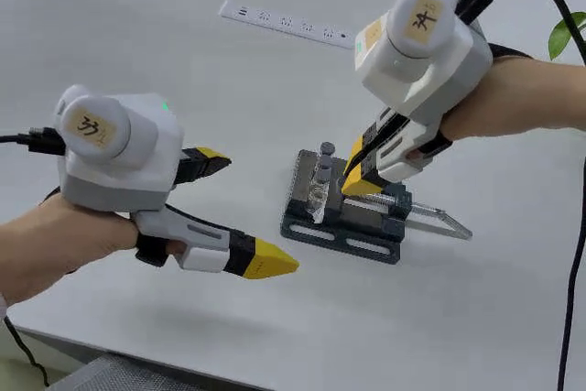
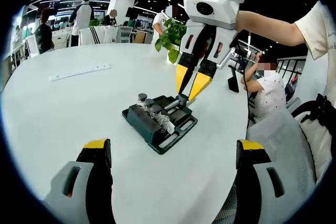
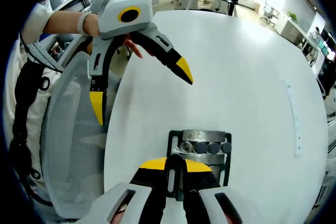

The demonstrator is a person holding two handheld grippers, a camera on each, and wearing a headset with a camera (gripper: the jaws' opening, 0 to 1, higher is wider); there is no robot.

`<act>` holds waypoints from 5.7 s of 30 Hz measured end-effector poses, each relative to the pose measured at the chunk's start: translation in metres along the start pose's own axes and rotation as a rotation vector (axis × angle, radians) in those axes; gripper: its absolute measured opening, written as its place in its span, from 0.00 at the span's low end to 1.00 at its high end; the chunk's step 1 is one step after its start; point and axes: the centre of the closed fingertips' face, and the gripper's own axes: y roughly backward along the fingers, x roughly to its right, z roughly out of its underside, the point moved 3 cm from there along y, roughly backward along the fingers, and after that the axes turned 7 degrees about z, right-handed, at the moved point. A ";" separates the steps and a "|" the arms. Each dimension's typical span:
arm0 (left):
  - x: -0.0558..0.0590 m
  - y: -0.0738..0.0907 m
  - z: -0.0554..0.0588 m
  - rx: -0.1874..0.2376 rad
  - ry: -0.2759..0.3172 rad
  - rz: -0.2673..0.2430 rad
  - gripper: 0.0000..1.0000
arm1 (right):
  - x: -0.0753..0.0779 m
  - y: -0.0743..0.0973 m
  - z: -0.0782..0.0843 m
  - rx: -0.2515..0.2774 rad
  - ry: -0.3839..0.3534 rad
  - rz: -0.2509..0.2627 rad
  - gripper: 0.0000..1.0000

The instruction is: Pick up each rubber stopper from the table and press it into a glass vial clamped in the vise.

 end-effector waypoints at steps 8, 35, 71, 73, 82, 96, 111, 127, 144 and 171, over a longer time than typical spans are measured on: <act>0.000 0.000 0.002 -0.010 -0.002 0.003 0.99 | 0.008 -0.009 -0.003 -0.039 0.013 -0.016 0.06; 0.000 -0.001 0.006 -0.040 -0.023 0.003 0.99 | 0.015 -0.033 -0.002 -0.096 -0.019 -0.055 0.06; -0.002 0.005 0.015 -0.041 0.007 -0.006 0.98 | 0.016 -0.045 -0.005 -0.110 0.003 -0.078 0.06; -0.001 0.005 0.015 -0.041 0.010 -0.006 0.98 | 0.016 -0.043 -0.005 -0.108 0.011 -0.067 0.06; -0.002 0.005 0.016 -0.038 0.011 -0.005 0.98 | 0.014 -0.044 -0.006 -0.132 0.030 -0.058 0.06; -0.003 0.005 0.014 -0.032 0.015 -0.004 0.98 | 0.014 -0.046 -0.007 -0.178 0.040 -0.041 0.05; -0.003 0.004 0.015 -0.031 0.018 -0.001 0.98 | 0.009 -0.045 -0.010 -0.246 0.064 -0.019 0.05; -0.005 0.003 0.015 -0.033 0.021 0.001 0.97 | 0.011 -0.046 -0.008 -0.246 0.069 -0.011 0.06; -0.005 0.005 0.018 -0.034 0.027 0.001 0.97 | 0.010 -0.044 -0.007 -0.236 0.122 -0.017 0.08; -0.006 0.006 0.015 -0.018 0.030 -0.007 0.96 | 0.010 -0.029 -0.008 -0.109 0.119 -0.038 0.01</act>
